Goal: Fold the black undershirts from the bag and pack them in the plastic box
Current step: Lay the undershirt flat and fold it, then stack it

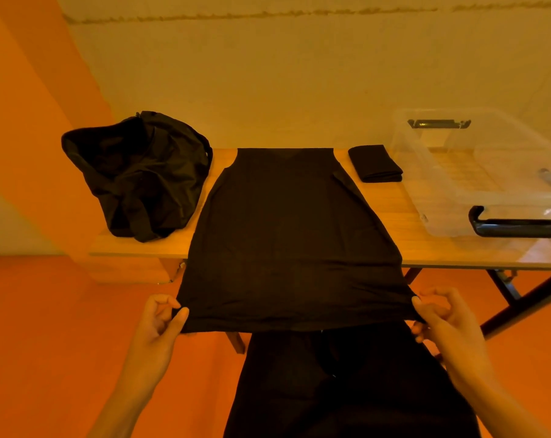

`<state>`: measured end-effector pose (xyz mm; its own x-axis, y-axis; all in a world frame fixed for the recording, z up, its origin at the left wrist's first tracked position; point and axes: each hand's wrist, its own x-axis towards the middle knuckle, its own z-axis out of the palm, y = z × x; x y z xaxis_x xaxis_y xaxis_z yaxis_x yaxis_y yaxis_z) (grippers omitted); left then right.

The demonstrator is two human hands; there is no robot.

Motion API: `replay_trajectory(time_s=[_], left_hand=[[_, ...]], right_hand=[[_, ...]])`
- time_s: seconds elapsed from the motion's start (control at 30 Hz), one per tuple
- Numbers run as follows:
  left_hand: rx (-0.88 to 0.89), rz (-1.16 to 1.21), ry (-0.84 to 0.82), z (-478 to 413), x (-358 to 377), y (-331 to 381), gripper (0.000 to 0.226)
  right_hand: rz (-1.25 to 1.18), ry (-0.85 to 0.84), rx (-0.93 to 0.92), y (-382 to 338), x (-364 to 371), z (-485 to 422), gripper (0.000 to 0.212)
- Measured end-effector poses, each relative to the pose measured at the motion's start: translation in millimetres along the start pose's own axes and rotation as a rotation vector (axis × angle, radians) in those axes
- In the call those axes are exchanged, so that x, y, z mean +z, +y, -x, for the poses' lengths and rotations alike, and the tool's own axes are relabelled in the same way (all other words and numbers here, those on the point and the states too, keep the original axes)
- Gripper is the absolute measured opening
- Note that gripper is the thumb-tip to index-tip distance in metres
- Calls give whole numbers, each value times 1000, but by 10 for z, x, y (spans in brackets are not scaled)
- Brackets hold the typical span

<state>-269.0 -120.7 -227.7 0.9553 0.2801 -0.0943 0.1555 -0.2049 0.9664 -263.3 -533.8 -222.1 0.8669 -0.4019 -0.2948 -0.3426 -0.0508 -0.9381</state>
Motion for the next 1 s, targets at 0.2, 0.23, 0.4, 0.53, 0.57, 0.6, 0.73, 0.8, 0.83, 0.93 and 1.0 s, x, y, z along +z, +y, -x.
replay_trajectory(time_s=[0.2, 0.23, 0.4, 0.53, 0.57, 0.6, 0.73, 0.8, 0.83, 0.93, 1.0], left_hand=[[2, -133, -82, -10, -117, -16, 13], [-18, -143, -90, 1, -117, -1, 13], [-55, -182, -155, 45, -132, -25, 13], [-74, -159, -213, 22, -188, -31, 23], [-76, -151, -219, 15, -168, -10, 23], [-77, -151, -215, -5, -146, -7, 22], [-126, -329, -286, -177, -111, -76, 8], [-112, -501, -403, -249, -101, -110, 15], [-51, -586, -384, -317, -71, -139, 22], [257, -646, -224, -563, 237, 103, 19], [478, -618, -237, -815, 561, 358, 12]], right_hand=[[72, -32, -14, -70, -118, 65, 9], [88, -26, 4, -61, -131, 73, 10], [97, -99, 90, -3, -183, 79, 12], [215, -132, 69, -3, -195, 32, 20], [262, -143, 70, -14, -195, 1, 21], [319, -170, 77, -20, -192, -39, 22], [799, -328, 36, -51, -167, -226, 17], [1118, -342, -43, -133, -113, -268, 10], [1199, -302, -120, -214, -61, -269, 6], [1026, -199, -524, -516, 303, -379, 6], [942, -167, -763, -699, 674, -637, 21]])
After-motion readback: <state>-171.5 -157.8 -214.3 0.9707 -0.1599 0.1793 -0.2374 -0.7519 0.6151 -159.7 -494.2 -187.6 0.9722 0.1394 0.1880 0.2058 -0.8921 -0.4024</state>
